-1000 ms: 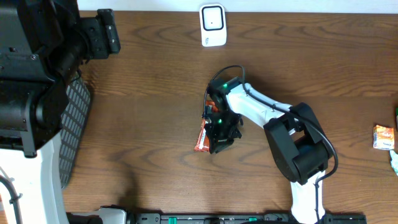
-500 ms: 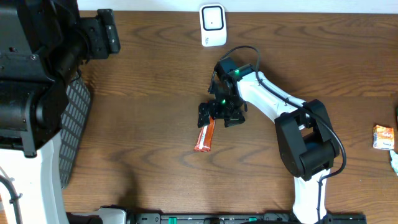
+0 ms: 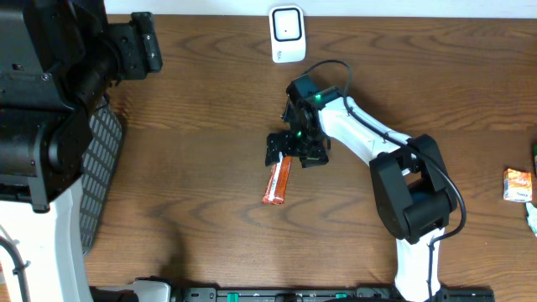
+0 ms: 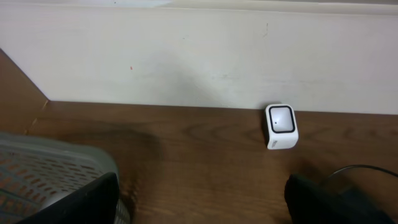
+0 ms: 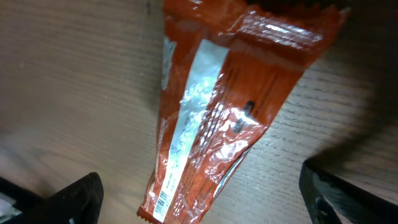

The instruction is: Scan the item barcode

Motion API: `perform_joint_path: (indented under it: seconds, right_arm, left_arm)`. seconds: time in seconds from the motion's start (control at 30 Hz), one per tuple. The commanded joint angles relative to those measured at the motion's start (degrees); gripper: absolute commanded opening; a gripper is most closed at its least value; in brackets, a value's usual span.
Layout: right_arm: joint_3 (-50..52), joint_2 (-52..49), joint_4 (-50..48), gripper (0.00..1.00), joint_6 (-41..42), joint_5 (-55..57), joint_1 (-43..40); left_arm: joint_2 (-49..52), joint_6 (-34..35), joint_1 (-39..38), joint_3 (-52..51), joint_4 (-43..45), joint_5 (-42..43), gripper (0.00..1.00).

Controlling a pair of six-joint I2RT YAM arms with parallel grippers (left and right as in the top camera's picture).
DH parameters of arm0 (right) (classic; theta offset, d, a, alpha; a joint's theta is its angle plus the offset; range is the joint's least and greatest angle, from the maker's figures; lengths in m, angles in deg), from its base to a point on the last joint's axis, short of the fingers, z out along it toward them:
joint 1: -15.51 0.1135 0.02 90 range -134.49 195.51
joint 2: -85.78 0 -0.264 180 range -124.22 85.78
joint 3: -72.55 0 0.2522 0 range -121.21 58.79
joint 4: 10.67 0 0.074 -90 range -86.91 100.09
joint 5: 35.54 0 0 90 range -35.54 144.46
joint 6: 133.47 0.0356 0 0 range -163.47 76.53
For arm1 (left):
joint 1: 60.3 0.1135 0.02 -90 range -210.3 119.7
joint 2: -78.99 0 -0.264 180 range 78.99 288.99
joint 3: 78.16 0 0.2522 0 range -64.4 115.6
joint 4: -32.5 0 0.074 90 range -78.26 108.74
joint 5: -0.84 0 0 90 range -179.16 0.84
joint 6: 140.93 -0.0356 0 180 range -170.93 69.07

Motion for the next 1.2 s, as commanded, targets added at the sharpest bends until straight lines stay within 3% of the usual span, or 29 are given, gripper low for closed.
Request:
perform_joint_path:
  seconds: [0.0,0.07,0.23,0.4,0.57,0.7,0.8,1.0,1.17]
  right_arm:
    - [1.4,-6.2,-0.3,0.89,3.4,5.4,0.9]
    - [1.4,-8.0,0.6,0.88,6.3,10.4,1.6]
    - [1.4,-10.3,0.0,0.86,6.0,9.6,1.5]
    - [1.4,-10.8,0.0,0.64,6.0,8.9,1.2]
    - [1.4,-10.8,-0.5,0.53,5.5,8.9,1.2]
    - [1.4,-10.8,-1.1,0.34,5.1,8.9,1.4]
    - [1.4,-10.8,-1.3,0.01,5.1,8.9,1.4]
    - [-0.9,-10.4,0.8,0.01,4.9,10.0,0.5]
    - [-4.5,-6.0,7.0,0.01,4.9,18.1,0.4]
  left_arm:
    - [-0.4,-0.8,0.3,-0.3,0.0,-0.7,0.85]
    - [-0.4,-0.8,0.3,-0.3,0.0,-0.7,0.85]
    - [-0.4,-0.8,0.3,-0.3,0.0,-0.7,0.85]
    - [-0.4,-0.8,0.3,-0.3,0.0,-0.7,0.85]
    - [-0.4,-0.8,0.3,-0.3,0.0,-0.7,0.85]
    - [-0.4,-0.8,0.3,-0.3,0.0,-0.7,0.85]
    - [-0.4,-0.8,0.3,-0.3,0.0,-0.7,0.85]
    - [-0.4,-0.8,0.3,-0.3,0.0,-0.7,0.85]
    - [-0.4,-0.8,0.3,-0.3,0.0,-0.7,0.85]
